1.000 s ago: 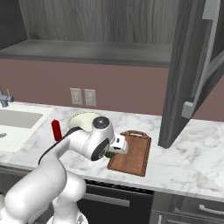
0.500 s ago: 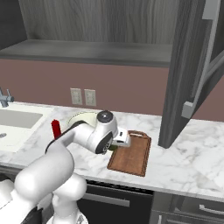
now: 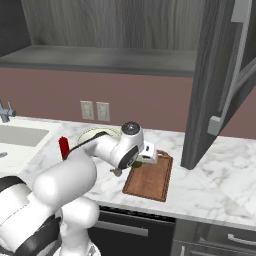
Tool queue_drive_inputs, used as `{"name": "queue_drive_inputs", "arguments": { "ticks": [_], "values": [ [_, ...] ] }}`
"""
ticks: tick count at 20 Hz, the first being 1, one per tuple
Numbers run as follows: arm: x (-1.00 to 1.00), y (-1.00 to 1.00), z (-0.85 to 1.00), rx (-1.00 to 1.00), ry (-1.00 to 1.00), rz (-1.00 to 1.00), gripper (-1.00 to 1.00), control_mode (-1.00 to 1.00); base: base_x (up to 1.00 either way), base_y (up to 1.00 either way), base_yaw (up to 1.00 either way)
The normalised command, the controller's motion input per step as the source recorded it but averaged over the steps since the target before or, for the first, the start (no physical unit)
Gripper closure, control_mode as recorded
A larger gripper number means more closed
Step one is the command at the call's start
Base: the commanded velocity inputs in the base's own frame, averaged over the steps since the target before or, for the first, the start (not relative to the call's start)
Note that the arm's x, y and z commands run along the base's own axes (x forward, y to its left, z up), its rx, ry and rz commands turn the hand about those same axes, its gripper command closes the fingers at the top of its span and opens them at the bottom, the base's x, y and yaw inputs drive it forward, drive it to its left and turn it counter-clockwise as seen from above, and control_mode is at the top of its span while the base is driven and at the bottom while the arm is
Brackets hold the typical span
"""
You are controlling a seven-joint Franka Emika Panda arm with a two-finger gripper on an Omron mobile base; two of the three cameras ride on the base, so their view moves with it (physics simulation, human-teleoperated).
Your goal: Open the cabinet. Place the bowl and condiment on the counter. Then place the lime and garlic on the cutting board.
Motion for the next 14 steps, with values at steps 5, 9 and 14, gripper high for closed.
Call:
{"name": "queue_drive_inputs", "arguments": {
  "ticks": [5, 9, 14],
  "values": [
    [0.13, -0.15, 0.00, 0.01, 0.00, 0.00, 1.00, -1.00, 0.00, 0.00, 0.00],
    [0.06, -0.02, -0.01, 0.00, 0.00, 0.00, 1.00, -1.00, 0.00, 0.00, 0.00],
    [0.03, 0.00, -0.11, 0.00, 0.00, 0.00, 1.00, -1.00, 0.00, 0.00, 0.00]
  ]
}}
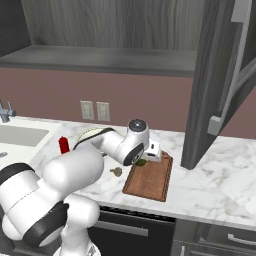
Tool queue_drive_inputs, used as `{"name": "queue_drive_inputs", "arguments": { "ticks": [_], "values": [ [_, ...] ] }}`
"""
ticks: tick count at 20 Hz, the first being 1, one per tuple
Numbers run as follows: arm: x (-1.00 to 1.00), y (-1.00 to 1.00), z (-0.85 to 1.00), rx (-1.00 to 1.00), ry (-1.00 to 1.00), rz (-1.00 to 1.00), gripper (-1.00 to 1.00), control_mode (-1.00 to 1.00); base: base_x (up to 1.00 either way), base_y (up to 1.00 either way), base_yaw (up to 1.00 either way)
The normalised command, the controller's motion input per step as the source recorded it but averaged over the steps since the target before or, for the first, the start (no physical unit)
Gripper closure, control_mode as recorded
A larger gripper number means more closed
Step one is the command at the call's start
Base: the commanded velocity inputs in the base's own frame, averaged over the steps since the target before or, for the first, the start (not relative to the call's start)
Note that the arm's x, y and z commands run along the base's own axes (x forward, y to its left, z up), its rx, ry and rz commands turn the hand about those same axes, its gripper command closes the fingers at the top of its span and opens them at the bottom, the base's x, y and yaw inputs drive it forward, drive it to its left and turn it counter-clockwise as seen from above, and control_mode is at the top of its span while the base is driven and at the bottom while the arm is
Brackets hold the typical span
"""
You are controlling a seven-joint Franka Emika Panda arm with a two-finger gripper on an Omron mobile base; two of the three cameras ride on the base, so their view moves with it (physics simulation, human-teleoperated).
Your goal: Open the cabinet. Place the bowl and condiment on the counter. Then place the lime and garlic on the cutting board.
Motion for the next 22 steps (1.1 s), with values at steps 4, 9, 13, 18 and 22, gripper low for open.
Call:
{"name": "queue_drive_inputs", "arguments": {
  "ticks": [4, 9, 13, 18, 22],
  "values": [
    [0.01, -0.02, -0.11, 0.00, 0.00, 0.00, 1.00, -1.00, 0.00, 0.00, 0.00],
    [0.04, -0.08, -0.05, 0.00, 0.00, 0.00, 1.00, -1.00, 0.00, 0.00, 0.00],
    [0.09, -0.18, 0.00, 0.00, 0.00, 0.00, 1.00, -1.00, 0.00, 0.00, 0.00],
    [0.16, -0.20, -0.02, 0.00, 0.00, 0.00, 1.00, -1.00, 0.00, 0.00, 0.00],
    [0.07, -0.18, -0.09, 0.00, 0.00, 0.00, 1.00, -1.00, 0.00, 0.00, 0.00]
  ]
}}
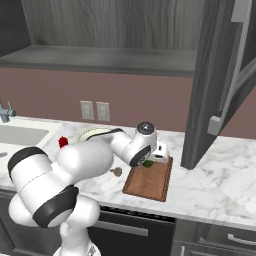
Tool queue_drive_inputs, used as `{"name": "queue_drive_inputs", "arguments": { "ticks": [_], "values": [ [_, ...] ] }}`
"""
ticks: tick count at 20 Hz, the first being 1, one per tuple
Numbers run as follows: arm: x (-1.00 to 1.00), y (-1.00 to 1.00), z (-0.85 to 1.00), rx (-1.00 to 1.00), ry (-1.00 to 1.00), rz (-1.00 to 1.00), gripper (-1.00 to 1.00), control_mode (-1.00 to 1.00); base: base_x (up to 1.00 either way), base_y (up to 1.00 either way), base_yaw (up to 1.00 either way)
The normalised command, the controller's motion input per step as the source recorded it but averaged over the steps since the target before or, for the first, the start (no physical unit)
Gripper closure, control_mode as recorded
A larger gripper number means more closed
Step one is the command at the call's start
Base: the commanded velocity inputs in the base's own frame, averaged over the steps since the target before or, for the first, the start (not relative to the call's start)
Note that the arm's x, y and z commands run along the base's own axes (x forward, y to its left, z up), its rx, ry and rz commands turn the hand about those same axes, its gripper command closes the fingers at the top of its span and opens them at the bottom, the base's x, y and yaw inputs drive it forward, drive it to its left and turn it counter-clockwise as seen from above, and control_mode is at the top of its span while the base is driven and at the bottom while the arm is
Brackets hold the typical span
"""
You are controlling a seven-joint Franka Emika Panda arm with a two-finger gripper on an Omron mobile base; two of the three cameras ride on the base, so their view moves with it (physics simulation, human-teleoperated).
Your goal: Open the cabinet. Place the bowl and condiment on the counter. Then place the lime and garlic on the cutting board.
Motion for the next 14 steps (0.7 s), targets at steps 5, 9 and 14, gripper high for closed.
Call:
{"name": "queue_drive_inputs", "arguments": {
  "ticks": [5, 9, 14],
  "values": [
    [0.00, -0.06, -0.14, 0.00, 0.00, 0.00, 1.00, -1.00, 0.00, 0.00, 0.00],
    [0.03, 0.00, -0.15, 0.00, 0.00, 0.00, 1.00, -1.00, 0.00, 0.00, 0.00],
    [0.06, 0.00, -0.14, 0.00, 0.00, 0.00, 1.00, -1.00, 0.00, 0.00, 0.00]
  ]
}}
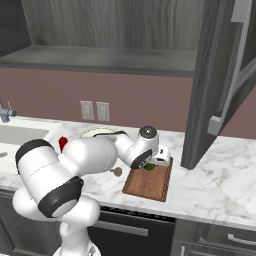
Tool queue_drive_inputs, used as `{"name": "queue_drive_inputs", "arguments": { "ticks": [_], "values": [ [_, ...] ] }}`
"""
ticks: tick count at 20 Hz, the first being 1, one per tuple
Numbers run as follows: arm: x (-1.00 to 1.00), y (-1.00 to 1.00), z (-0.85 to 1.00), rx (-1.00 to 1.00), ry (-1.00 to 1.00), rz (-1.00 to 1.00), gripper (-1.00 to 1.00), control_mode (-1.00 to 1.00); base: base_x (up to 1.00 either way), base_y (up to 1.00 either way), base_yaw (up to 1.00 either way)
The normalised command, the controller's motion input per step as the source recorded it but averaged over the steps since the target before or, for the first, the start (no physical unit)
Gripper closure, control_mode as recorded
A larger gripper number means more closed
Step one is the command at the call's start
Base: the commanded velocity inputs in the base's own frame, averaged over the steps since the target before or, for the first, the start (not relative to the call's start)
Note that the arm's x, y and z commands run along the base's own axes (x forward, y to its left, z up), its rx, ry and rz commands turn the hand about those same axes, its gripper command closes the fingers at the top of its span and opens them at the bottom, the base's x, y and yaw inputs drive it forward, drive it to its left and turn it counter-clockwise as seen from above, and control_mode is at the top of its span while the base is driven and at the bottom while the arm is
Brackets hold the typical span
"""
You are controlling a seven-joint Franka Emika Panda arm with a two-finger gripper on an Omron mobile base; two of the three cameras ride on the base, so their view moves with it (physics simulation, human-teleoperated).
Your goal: Open the cabinet. Place the bowl and condiment on the counter. Then place the lime and garlic on the cutting board.
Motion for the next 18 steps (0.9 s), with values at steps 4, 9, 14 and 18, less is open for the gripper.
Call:
{"name": "queue_drive_inputs", "arguments": {
  "ticks": [4, 9, 14, 18],
  "values": [
    [0.06, -0.01, -0.12, 0.00, 0.00, 0.00, 1.00, -1.00, 0.00, 0.00, 0.00],
    [0.02, -0.06, -0.08, 0.00, 0.00, 0.00, 1.00, -1.00, 0.00, 0.00, 0.00],
    [0.02, -0.06, -0.06, 0.00, 0.00, 0.00, 1.00, -1.00, 0.00, 0.00, 0.00],
    [0.06, -0.01, -0.06, 0.00, 0.00, 0.00, 1.00, -1.00, 0.00, 0.00, 0.00]
  ]
}}
